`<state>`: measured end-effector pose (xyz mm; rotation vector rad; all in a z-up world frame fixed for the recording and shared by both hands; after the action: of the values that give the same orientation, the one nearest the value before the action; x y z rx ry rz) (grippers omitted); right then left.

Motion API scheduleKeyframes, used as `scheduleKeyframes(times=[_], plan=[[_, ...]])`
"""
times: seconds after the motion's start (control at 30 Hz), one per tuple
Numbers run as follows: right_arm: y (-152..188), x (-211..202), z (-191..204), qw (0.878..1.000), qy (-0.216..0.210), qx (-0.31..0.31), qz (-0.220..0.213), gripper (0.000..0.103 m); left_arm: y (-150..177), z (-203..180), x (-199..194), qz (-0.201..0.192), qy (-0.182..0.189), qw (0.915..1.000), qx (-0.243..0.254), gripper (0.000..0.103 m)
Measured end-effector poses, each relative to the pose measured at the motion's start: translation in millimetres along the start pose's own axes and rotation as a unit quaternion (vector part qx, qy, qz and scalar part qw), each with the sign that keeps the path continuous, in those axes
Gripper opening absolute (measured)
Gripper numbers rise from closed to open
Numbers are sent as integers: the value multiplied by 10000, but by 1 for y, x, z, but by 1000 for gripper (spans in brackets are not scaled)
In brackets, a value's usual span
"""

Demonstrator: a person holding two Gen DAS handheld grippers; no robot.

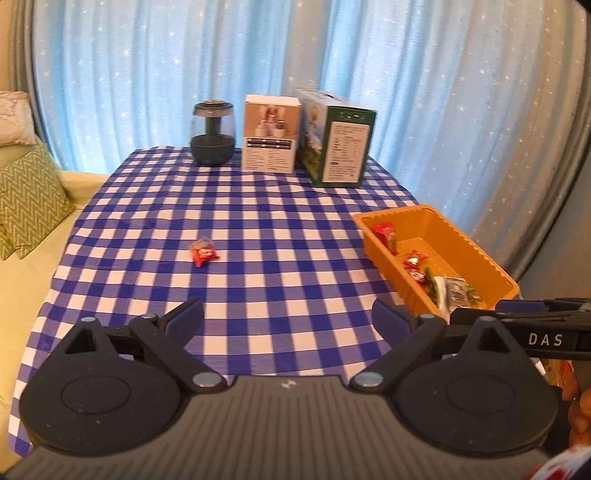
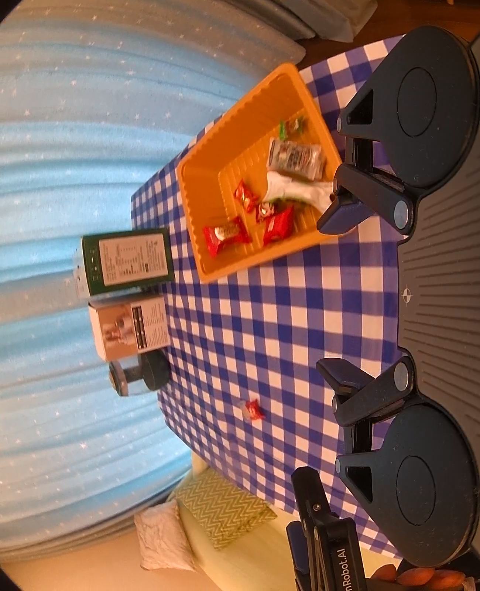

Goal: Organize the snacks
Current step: 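Move both open tools back from the tray toward the last red candy, then grasp the small red-wrapped candy with the right tool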

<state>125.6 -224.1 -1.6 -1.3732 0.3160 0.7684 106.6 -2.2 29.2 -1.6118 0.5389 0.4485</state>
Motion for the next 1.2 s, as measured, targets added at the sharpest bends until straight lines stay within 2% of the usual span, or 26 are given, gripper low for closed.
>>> scheduleKeyframes(times=[0.5, 0.7, 1.0, 1.2], plan=[[-17, 32, 43, 9991, -258, -341, -9, 74, -16, 44, 6, -113, -297, 9995, -87, 98], [-25, 47, 60, 9981, -364, -493, -16, 74, -23, 61, 13, -180, -259, 9995, -94, 99], [-33, 84, 85, 9959, -534, -730, 31, 74, -34, 94, 40, -215, -463, 9987, -19, 99], [-37, 121, 101, 9938, -688, -874, 5, 74, -37, 124, 68, -264, -838, 9960, 147, 99]])
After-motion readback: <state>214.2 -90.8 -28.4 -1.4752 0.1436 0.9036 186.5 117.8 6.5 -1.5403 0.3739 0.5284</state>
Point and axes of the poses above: each gripper's, at about its wrist camera, not at the fingertips, and x roughly the way its jaws point, z to its left, y to its underside, the point moved 2 cm from there along x, roughly the way its jaws point, and after that the axes turned 3 degrees about -z, right-handed, at the moved point
